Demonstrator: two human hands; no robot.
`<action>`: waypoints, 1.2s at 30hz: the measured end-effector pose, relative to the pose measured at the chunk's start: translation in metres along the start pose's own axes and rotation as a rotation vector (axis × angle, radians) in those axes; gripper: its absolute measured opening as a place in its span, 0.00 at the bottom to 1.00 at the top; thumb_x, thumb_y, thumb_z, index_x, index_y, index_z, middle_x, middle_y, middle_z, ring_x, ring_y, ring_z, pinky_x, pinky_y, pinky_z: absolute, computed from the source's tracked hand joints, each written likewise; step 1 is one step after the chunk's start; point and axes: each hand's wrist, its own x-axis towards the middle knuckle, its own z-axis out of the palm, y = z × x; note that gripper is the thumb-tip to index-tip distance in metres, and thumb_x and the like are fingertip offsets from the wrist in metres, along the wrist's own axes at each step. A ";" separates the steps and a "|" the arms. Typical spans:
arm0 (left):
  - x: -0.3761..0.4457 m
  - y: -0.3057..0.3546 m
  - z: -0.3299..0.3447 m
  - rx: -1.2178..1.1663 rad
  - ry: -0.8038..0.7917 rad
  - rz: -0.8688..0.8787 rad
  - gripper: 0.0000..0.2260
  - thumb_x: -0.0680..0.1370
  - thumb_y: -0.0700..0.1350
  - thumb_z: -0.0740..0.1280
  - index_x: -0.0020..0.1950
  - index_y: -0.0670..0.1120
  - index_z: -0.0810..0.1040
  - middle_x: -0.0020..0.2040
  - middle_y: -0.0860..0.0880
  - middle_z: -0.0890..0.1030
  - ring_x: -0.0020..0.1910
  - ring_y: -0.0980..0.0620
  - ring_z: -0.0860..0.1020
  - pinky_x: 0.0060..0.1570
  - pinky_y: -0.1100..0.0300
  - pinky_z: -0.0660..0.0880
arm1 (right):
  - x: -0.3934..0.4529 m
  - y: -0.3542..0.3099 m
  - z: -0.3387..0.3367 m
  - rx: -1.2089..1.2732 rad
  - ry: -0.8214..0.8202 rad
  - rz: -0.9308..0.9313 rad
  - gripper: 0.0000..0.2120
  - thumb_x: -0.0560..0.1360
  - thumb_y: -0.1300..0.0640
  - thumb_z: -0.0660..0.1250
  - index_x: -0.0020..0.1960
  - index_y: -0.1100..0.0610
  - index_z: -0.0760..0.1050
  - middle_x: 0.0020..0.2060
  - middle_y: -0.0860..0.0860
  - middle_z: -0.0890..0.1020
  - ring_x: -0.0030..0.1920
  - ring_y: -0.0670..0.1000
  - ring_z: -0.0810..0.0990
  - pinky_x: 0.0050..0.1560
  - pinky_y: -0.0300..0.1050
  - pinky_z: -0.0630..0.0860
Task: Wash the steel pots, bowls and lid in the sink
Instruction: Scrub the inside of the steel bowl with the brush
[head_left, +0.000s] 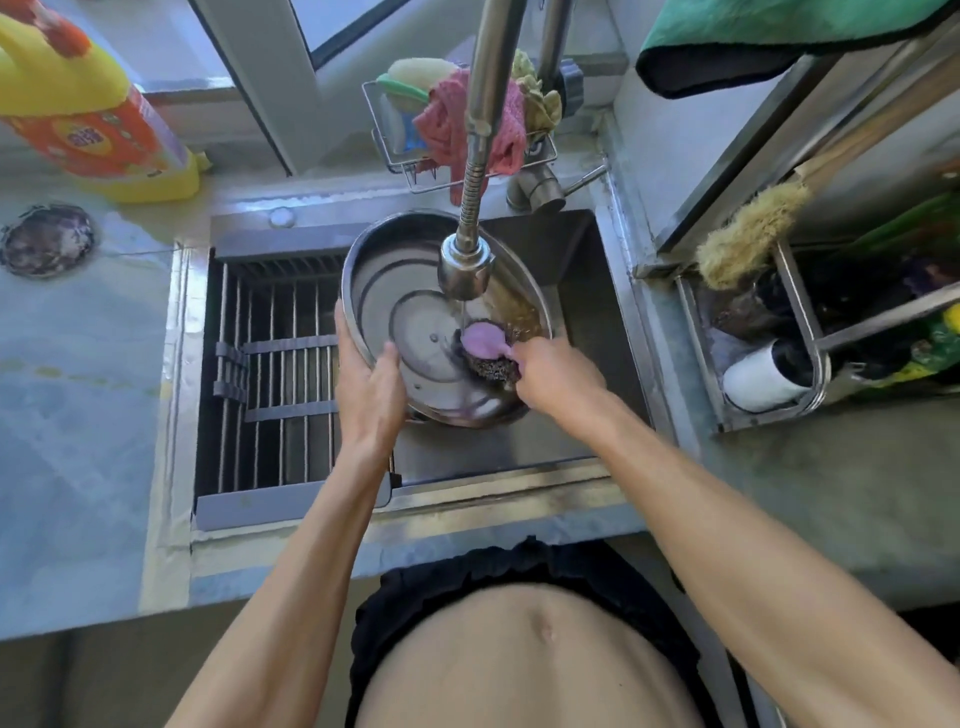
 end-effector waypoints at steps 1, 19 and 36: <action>0.003 0.002 0.001 0.012 -0.015 0.004 0.31 0.82 0.45 0.62 0.83 0.58 0.55 0.78 0.51 0.70 0.74 0.51 0.71 0.76 0.46 0.66 | -0.008 -0.004 0.005 0.029 -0.030 -0.016 0.14 0.77 0.61 0.60 0.60 0.55 0.77 0.54 0.59 0.80 0.53 0.62 0.80 0.43 0.47 0.69; 0.003 0.004 0.003 0.073 -0.204 0.151 0.28 0.85 0.45 0.60 0.83 0.59 0.56 0.74 0.57 0.72 0.72 0.58 0.71 0.72 0.58 0.66 | 0.012 -0.006 0.008 0.388 0.218 -0.121 0.18 0.82 0.58 0.58 0.70 0.50 0.73 0.52 0.62 0.82 0.48 0.65 0.80 0.48 0.57 0.78; 0.010 0.008 0.016 0.176 -0.104 0.064 0.30 0.82 0.53 0.58 0.83 0.60 0.53 0.69 0.43 0.78 0.66 0.42 0.77 0.69 0.43 0.72 | 0.014 -0.016 -0.008 0.243 -0.020 -0.285 0.17 0.81 0.56 0.61 0.68 0.46 0.76 0.47 0.53 0.80 0.46 0.55 0.79 0.44 0.44 0.72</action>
